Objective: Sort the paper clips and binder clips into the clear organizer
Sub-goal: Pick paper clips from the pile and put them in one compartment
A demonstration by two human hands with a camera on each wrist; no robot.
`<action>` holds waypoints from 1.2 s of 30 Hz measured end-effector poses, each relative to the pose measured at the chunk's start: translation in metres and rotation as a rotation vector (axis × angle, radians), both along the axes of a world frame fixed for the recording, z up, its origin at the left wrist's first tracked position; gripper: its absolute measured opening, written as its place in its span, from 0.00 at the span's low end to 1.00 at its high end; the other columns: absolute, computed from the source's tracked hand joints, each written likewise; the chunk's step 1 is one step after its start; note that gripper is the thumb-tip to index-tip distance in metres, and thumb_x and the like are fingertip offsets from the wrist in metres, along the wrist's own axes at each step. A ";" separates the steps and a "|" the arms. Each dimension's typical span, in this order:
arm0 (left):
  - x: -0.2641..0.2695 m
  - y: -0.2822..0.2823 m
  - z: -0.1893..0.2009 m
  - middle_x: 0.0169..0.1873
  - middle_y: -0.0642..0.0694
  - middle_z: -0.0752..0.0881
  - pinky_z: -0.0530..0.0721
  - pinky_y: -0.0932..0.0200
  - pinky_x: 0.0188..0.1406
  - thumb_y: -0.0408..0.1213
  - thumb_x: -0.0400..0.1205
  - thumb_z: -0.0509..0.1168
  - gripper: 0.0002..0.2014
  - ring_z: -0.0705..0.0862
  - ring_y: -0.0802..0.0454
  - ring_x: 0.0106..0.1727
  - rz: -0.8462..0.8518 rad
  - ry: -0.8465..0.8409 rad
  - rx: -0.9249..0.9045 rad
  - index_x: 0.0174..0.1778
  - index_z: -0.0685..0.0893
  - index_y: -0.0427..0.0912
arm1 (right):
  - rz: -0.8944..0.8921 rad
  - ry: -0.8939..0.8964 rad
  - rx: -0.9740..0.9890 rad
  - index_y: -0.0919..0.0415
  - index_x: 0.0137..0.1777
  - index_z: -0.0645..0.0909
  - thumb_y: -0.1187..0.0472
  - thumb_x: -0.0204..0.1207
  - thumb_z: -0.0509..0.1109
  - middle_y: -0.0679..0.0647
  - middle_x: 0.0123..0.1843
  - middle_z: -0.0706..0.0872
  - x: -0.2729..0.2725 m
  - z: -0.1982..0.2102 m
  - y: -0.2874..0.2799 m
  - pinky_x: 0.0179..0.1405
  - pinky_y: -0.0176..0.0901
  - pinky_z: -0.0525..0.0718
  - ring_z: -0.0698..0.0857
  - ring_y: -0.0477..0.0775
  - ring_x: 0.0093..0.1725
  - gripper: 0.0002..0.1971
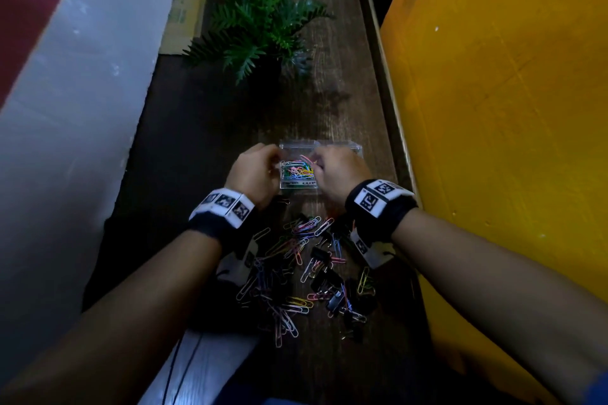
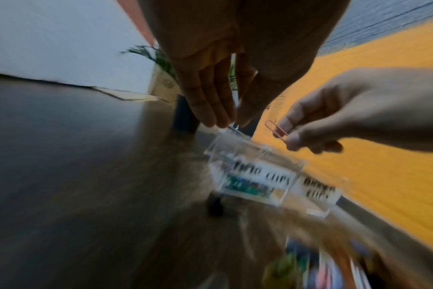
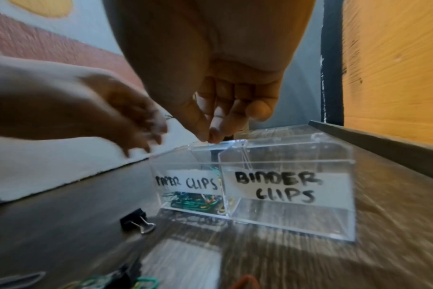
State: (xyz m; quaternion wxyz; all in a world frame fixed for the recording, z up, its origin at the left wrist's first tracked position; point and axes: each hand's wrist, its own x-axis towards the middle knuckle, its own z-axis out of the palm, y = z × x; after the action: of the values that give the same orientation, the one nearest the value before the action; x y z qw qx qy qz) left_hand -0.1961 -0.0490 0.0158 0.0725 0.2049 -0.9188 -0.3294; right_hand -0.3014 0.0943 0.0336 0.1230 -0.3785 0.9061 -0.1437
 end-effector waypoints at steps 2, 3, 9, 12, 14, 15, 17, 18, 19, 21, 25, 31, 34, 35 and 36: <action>0.023 -0.001 -0.005 0.44 0.45 0.84 0.84 0.51 0.48 0.32 0.72 0.67 0.11 0.84 0.44 0.46 0.004 -0.106 0.012 0.49 0.86 0.46 | 0.010 0.000 0.057 0.56 0.50 0.84 0.60 0.77 0.64 0.55 0.44 0.88 -0.002 -0.002 -0.009 0.42 0.50 0.86 0.86 0.59 0.44 0.08; 0.033 0.001 -0.008 0.46 0.45 0.84 0.84 0.51 0.49 0.35 0.73 0.68 0.10 0.85 0.44 0.48 -0.018 -0.211 0.009 0.49 0.86 0.47 | 0.015 -0.001 0.090 0.56 0.52 0.84 0.62 0.77 0.64 0.56 0.45 0.88 -0.002 -0.002 -0.013 0.43 0.51 0.86 0.86 0.59 0.44 0.08; 0.074 0.015 -0.029 0.53 0.50 0.78 0.82 0.53 0.50 0.50 0.78 0.65 0.10 0.83 0.46 0.54 -0.104 -0.560 -0.042 0.52 0.82 0.53 | 0.041 0.028 0.043 0.56 0.61 0.83 0.62 0.77 0.67 0.54 0.54 0.86 0.010 0.000 -0.003 0.54 0.51 0.83 0.84 0.57 0.54 0.13; 0.081 0.018 -0.037 0.55 0.48 0.80 0.81 0.52 0.50 0.48 0.79 0.64 0.08 0.82 0.44 0.56 -0.074 -0.531 -0.039 0.50 0.83 0.50 | 0.058 0.002 -0.019 0.57 0.61 0.82 0.61 0.77 0.67 0.52 0.56 0.84 0.025 -0.001 0.018 0.58 0.48 0.80 0.81 0.52 0.56 0.13; 0.081 0.020 -0.039 0.55 0.47 0.80 0.82 0.50 0.51 0.46 0.79 0.63 0.08 0.81 0.44 0.56 -0.072 -0.528 -0.031 0.50 0.82 0.49 | 0.087 -0.009 -0.045 0.57 0.59 0.82 0.62 0.77 0.68 0.50 0.54 0.84 0.040 -0.003 0.034 0.53 0.41 0.76 0.79 0.49 0.52 0.11; 0.081 0.021 -0.039 0.55 0.46 0.80 0.81 0.50 0.51 0.46 0.80 0.63 0.08 0.81 0.43 0.56 -0.079 -0.524 -0.033 0.50 0.81 0.48 | 0.101 -0.017 -0.048 0.57 0.58 0.83 0.62 0.77 0.68 0.50 0.52 0.85 0.049 -0.005 0.043 0.50 0.39 0.75 0.79 0.49 0.50 0.11; 0.082 0.023 -0.035 0.54 0.45 0.80 0.81 0.49 0.50 0.46 0.81 0.62 0.08 0.81 0.43 0.54 -0.084 -0.506 -0.038 0.50 0.79 0.47 | 0.140 -0.033 -0.049 0.56 0.55 0.84 0.61 0.75 0.69 0.52 0.49 0.85 0.072 -0.011 0.057 0.49 0.42 0.78 0.82 0.53 0.49 0.10; 0.084 0.023 -0.033 0.53 0.46 0.81 0.82 0.49 0.48 0.46 0.81 0.61 0.07 0.82 0.44 0.52 -0.079 -0.483 -0.038 0.50 0.78 0.48 | 0.177 -0.041 -0.061 0.56 0.52 0.84 0.60 0.73 0.69 0.53 0.47 0.86 0.085 -0.015 0.064 0.47 0.45 0.81 0.83 0.56 0.47 0.09; 0.088 0.024 -0.030 0.50 0.46 0.83 0.82 0.50 0.47 0.46 0.81 0.61 0.07 0.82 0.44 0.50 -0.068 -0.448 -0.034 0.49 0.77 0.48 | 0.220 -0.047 -0.070 0.56 0.49 0.84 0.59 0.71 0.69 0.53 0.44 0.85 0.099 -0.020 0.072 0.44 0.47 0.82 0.83 0.57 0.44 0.08; 0.101 0.027 -0.025 0.45 0.48 0.85 0.81 0.53 0.41 0.47 0.81 0.61 0.05 0.84 0.44 0.45 -0.019 -0.343 -0.010 0.49 0.76 0.51 | 0.295 -0.059 -0.026 0.55 0.45 0.83 0.57 0.69 0.69 0.52 0.40 0.84 0.129 -0.026 0.084 0.38 0.48 0.83 0.83 0.56 0.39 0.06; 0.144 0.041 -0.022 0.38 0.52 0.84 0.81 0.53 0.34 0.47 0.80 0.57 0.03 0.84 0.45 0.39 -0.034 -0.192 0.026 0.46 0.73 0.54 | 0.342 -0.067 0.073 0.51 0.41 0.82 0.52 0.65 0.76 0.46 0.36 0.83 0.171 -0.033 0.100 0.31 0.38 0.79 0.82 0.48 0.34 0.08; 0.199 0.092 -0.029 0.44 0.54 0.82 0.83 0.54 0.43 0.47 0.72 0.55 0.14 0.85 0.50 0.44 -0.144 -0.311 0.130 0.43 0.85 0.51 | 0.308 -0.001 0.160 0.49 0.37 0.82 0.45 0.58 0.80 0.44 0.34 0.81 0.180 -0.046 0.101 0.28 0.37 0.79 0.81 0.47 0.32 0.13; 0.201 0.109 -0.034 0.48 0.53 0.80 0.81 0.56 0.45 0.56 0.74 0.59 0.17 0.83 0.50 0.48 -0.169 -0.413 0.033 0.45 0.84 0.49 | 0.304 0.024 0.198 0.51 0.33 0.81 0.46 0.55 0.82 0.45 0.31 0.80 0.179 -0.043 0.096 0.25 0.35 0.77 0.81 0.48 0.29 0.15; 0.198 0.112 -0.037 0.50 0.53 0.79 0.80 0.56 0.46 0.58 0.75 0.61 0.17 0.83 0.50 0.50 -0.176 -0.451 -0.011 0.47 0.83 0.49 | 0.303 0.031 0.206 0.51 0.31 0.80 0.46 0.54 0.83 0.45 0.30 0.80 0.179 -0.042 0.094 0.24 0.34 0.76 0.80 0.47 0.28 0.15; 0.195 0.114 -0.038 0.53 0.53 0.78 0.80 0.56 0.49 0.59 0.75 0.63 0.18 0.82 0.50 0.53 -0.181 -0.480 -0.040 0.49 0.82 0.49 | 0.297 0.029 0.211 0.51 0.30 0.80 0.47 0.53 0.83 0.44 0.29 0.79 0.179 -0.041 0.093 0.24 0.34 0.76 0.80 0.47 0.28 0.15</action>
State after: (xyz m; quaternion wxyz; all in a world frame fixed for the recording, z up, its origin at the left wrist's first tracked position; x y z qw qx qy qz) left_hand -0.0012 0.0650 -0.0220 -0.1736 0.1926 -0.9306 -0.2584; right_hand -0.1228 0.1872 -0.0072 0.1689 -0.4952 0.8519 -0.0226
